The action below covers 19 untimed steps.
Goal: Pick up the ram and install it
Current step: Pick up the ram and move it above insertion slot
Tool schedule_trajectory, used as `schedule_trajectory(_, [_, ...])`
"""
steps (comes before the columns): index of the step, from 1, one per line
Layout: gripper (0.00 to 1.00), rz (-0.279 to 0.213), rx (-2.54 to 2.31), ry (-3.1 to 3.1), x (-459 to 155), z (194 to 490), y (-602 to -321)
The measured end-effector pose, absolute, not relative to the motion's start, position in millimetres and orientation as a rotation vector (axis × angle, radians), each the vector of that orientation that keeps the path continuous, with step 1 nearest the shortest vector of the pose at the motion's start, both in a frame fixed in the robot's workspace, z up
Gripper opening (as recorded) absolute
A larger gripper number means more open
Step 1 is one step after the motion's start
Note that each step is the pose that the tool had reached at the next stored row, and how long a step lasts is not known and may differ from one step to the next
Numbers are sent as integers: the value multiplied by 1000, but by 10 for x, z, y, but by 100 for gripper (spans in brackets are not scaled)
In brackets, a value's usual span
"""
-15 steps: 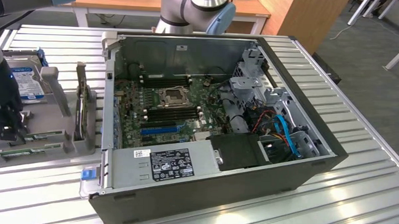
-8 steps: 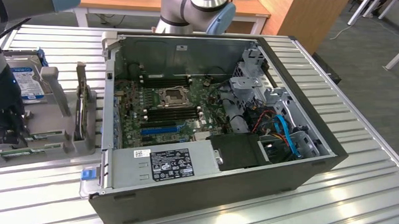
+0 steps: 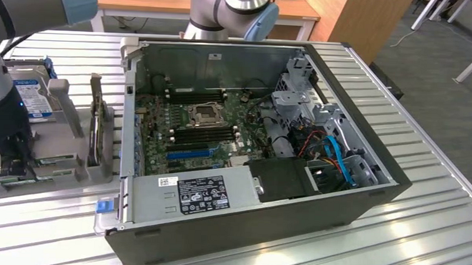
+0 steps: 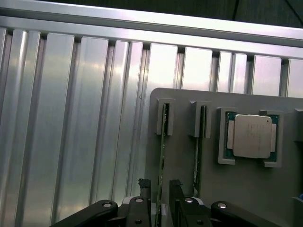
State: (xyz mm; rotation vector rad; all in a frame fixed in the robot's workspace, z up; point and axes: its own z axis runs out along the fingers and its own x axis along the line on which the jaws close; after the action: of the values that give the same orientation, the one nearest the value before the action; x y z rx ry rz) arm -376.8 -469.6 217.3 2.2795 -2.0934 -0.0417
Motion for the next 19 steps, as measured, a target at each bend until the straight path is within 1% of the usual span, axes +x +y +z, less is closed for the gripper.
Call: schedule_trajectory(19, [30,-42,2279,-2093,-3769,2019,-4701])
